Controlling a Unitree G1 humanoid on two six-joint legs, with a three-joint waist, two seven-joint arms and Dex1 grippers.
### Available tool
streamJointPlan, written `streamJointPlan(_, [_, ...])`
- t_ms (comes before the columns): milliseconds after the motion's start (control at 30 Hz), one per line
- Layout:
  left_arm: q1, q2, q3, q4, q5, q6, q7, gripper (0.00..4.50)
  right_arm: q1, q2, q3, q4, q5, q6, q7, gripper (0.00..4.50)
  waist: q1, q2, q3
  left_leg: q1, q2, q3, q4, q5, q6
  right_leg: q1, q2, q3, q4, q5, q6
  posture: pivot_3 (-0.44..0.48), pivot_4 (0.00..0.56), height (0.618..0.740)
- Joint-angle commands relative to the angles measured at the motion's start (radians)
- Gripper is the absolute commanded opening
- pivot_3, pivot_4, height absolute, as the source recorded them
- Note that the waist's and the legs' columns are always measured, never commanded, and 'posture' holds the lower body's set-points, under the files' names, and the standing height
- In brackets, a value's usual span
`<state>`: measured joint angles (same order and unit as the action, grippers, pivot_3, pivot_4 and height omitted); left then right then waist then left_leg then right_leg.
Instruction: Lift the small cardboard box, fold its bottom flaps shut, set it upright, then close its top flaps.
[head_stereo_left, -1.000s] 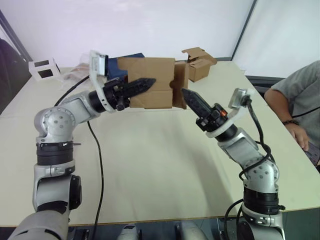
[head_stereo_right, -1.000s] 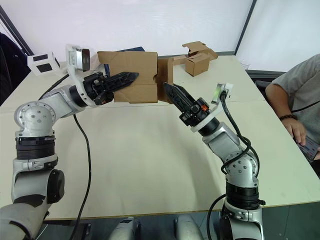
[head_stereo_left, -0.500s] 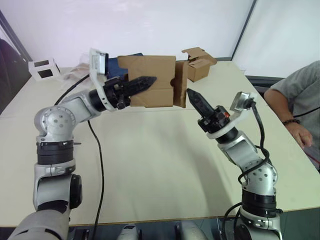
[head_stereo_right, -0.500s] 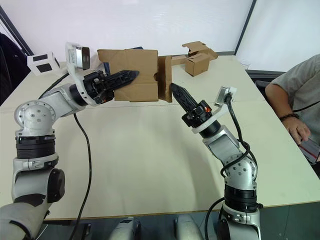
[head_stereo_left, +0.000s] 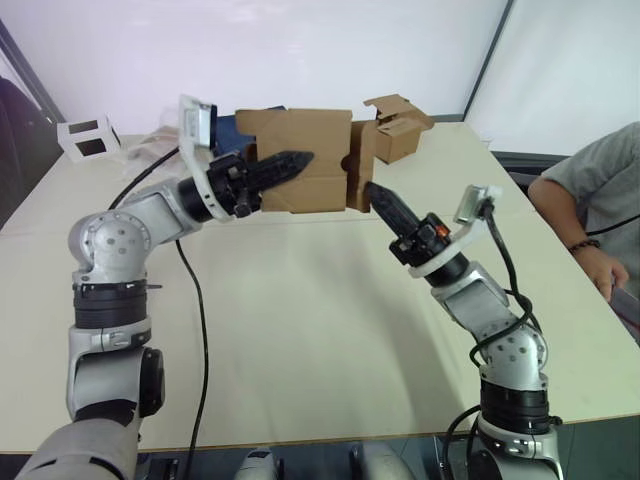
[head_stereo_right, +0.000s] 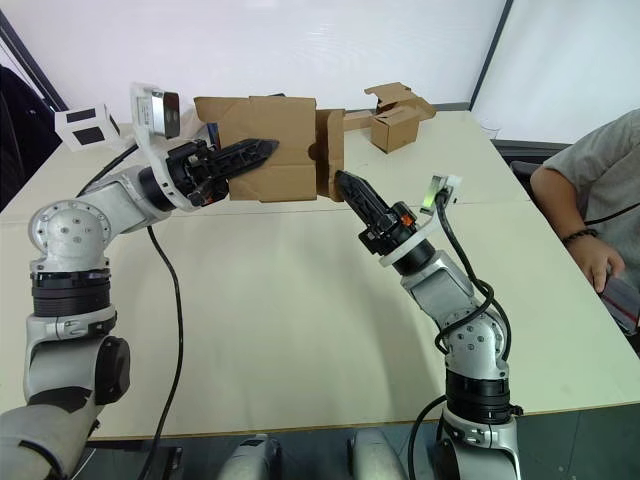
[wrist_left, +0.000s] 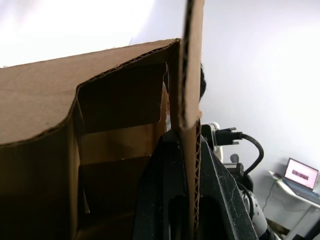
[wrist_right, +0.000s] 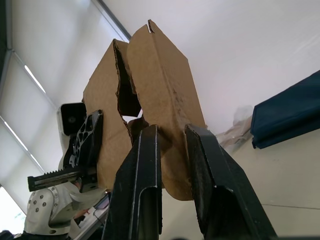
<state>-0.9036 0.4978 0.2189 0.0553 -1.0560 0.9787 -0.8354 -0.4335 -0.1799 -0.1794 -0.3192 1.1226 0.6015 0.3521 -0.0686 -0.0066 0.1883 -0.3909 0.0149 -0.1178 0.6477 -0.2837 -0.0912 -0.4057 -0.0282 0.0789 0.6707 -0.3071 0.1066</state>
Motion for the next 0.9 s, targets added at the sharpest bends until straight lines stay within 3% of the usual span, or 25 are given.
streamJointPlan(33, [-0.011, -0.001, 0.017, -0.045, -0.019, -0.005, -0.004, 0.00, -0.022, 0.003, 0.012, -0.047, -0.017, -0.017, -0.011, 0.28, 0.000, 0.000, 0.000, 0.000, 0.000, 0.000, 0.000, 0.000, 0.000, 0.000, 0.000, 0.000, 0.000, 0.000, 0.000, 0.000, 0.150, 0.740])
streamJointPlan(467, [0.007, -0.014, 0.002, -0.057, 0.009, -0.025, -0.005, 0.00, -0.039, 0.022, 0.059, -0.087, -0.051, -0.016, -0.051, 0.28, 0.000, 0.000, 0.000, 0.000, 0.000, 0.000, 0.000, 0.000, 0.000, 0.000, 0.000, 0.000, 0.000, 0.000, 0.000, 0.000, 0.150, 0.740])
streamJointPlan(900, [0.011, -0.024, 0.000, -0.064, -0.003, -0.007, -0.013, 0.00, -0.058, -0.037, 0.099, -0.121, 0.113, 0.126, 0.022, 0.28, 0.000, 0.000, 0.000, 0.000, 0.000, 0.000, 0.000, 0.000, 0.000, 0.000, 0.000, 0.000, 0.000, 0.000, 0.000, 0.000, 0.150, 0.740])
